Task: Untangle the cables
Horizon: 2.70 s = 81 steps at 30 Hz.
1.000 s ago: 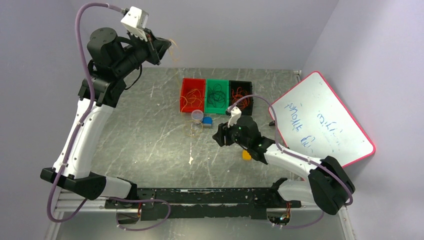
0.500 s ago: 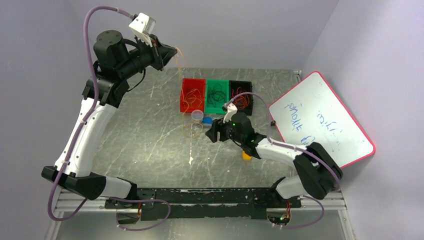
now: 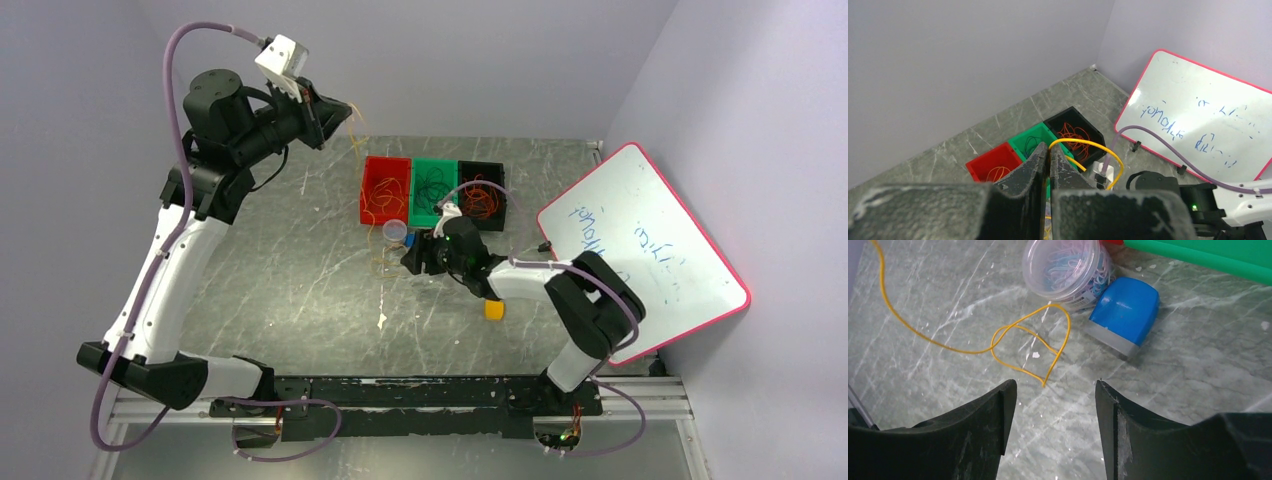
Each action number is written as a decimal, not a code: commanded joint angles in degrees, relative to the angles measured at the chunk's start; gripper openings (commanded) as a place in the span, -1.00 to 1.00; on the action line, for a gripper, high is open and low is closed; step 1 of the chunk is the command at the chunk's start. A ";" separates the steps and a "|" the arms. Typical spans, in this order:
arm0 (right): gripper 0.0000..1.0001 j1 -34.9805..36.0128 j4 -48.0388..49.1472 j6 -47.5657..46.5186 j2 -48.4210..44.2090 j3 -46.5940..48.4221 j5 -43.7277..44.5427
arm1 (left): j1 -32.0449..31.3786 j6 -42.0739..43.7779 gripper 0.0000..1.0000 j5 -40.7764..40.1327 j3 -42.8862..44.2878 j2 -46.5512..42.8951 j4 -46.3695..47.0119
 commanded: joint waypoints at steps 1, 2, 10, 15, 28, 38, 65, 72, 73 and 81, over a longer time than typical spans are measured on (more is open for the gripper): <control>0.23 -0.14 3.25 5.29 4.75 2.75 1.41 | 0.54 0.34 -0.86 0.00 -1.17 -1.53 0.24; 0.21 -0.16 3.45 5.86 5.95 3.40 1.48 | 0.54 0.47 -0.86 -0.11 -1.42 -1.64 0.18; -0.07 -0.20 7.34 7.94 13.92 8.73 -2.27 | 0.63 0.69 -0.86 -0.72 -2.20 -2.61 -0.34; -0.62 -0.13 8.80 7.55 14.05 9.47 -3.26 | 0.65 0.91 -0.86 -1.77 -3.09 -3.28 -0.96; -1.00 -0.71 -0.76 -1.02 -4.20 5.69 1.09 | 0.67 0.52 -0.86 -1.56 -5.82 -1.35 -0.33; -1.00 -7.50 -5.60 -2.50 -1.54 20.07 -4.01 | 0.67 0.71 -0.86 -1.13 -10.54 3.14 3.64; -1.00 -13.82 -9.55 -4.84 28.54 58.94 -13.16 | 0.89 -2.98 -0.86 -11.77 -3.55 36.04 15.18; -1.00 -13.82 -8.28 -4.72 29.06 58.70 -15.99 | 0.89 -3.28 -0.77 -14.20 -1.63 41.65 14.14; -1.00 -13.82 -8.02 -4.84 28.91 58.21 -16.32 | 0.89 -3.38 -0.72 -14.38 -1.87 41.88 14.13; -1.00 -13.79 -9.06 -5.82 27.90 56.17 -14.52 | 0.89 -4.26 -0.13 -16.19 -4.80 39.47 14.42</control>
